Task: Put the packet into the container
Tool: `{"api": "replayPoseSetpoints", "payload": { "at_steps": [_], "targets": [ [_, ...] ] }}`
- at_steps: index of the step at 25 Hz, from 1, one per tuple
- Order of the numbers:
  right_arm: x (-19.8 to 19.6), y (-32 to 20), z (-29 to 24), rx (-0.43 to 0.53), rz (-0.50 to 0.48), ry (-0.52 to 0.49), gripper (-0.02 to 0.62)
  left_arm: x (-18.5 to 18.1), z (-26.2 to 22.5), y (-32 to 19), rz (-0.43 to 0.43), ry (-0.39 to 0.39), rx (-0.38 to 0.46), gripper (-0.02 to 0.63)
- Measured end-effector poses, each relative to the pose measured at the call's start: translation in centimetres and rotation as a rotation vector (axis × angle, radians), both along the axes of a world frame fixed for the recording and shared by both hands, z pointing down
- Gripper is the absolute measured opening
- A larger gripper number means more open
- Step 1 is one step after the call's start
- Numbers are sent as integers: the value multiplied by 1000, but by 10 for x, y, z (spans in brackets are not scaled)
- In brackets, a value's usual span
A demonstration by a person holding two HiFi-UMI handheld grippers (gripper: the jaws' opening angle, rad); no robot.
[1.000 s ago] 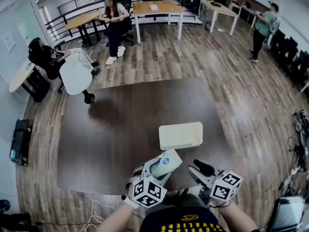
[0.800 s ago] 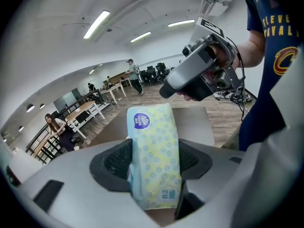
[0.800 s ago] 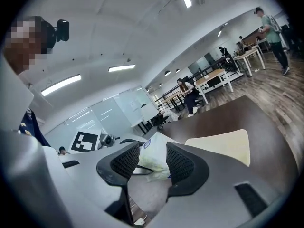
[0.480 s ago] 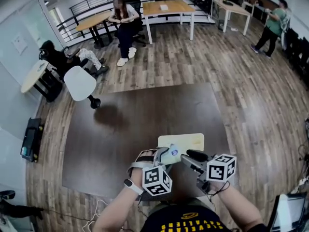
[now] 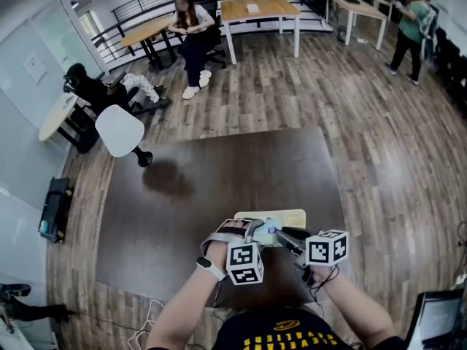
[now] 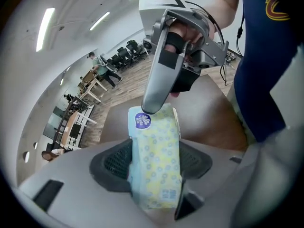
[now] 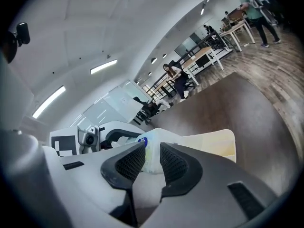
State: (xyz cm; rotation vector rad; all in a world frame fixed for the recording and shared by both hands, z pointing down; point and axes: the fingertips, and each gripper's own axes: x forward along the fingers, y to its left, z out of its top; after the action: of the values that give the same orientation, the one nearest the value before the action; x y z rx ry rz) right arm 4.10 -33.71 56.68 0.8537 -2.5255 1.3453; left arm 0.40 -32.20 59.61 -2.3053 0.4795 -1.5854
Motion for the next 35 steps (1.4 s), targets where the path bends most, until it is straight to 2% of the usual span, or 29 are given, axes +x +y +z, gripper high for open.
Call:
{"api": "replayPoseSetpoints", "payload": {
  "at_steps": [5,10,15,24,35],
  "targets": [
    [3,-9,24,-56,58,11,92,-2,23,-9,51,-15,-34,259],
    [6,-15,44,-76,99,78,92,2,41,-16,103,-13,-76,259],
    [7,-16,64,-114,127,109,92,4,63,-17,113,26,-144,259],
    [2,-16,91,-154,152,163,92,-2,90,-20,161,25,-183,259],
    [17,-23,84,-152,221,148,92,-1,114,-20,161,50,-260,259]
  ]
}}
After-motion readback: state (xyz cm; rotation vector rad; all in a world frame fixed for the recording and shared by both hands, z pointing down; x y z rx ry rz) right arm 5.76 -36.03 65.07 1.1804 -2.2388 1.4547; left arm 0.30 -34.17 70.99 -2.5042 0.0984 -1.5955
